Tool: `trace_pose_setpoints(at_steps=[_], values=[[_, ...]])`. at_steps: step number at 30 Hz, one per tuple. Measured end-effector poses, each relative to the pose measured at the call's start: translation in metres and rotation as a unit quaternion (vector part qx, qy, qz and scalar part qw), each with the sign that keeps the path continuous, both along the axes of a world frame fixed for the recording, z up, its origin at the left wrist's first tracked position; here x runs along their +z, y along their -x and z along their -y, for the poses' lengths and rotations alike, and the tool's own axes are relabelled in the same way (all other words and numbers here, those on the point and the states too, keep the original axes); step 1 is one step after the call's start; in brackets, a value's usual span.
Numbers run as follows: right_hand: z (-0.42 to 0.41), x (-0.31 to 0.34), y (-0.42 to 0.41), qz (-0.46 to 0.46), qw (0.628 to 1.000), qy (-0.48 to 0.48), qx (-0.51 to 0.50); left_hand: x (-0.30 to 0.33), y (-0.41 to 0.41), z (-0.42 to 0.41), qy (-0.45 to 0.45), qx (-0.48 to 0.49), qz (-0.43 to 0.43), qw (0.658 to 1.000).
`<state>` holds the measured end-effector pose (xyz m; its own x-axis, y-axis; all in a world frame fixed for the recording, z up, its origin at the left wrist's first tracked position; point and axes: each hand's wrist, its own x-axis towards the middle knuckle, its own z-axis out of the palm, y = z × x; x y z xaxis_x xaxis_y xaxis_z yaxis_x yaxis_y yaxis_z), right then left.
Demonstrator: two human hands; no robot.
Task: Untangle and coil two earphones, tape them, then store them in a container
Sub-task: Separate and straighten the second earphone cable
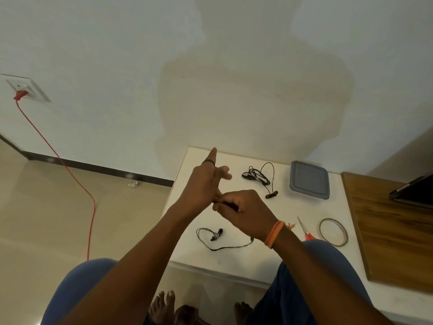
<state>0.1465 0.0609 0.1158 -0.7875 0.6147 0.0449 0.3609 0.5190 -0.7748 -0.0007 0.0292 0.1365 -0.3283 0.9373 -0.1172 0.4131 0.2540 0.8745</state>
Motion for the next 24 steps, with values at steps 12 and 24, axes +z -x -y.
trace_pose_setpoints(at_steps=[12,24], values=[[-0.029,0.012,-0.022,-0.069,0.989,-0.107,-0.081,-0.008,-0.009,0.013,0.214,-0.209,0.051,0.953],[-0.033,0.014,-0.014,-0.160,0.956,0.208,-0.132,0.014,0.000,0.013,0.045,-0.280,0.526,0.802]])
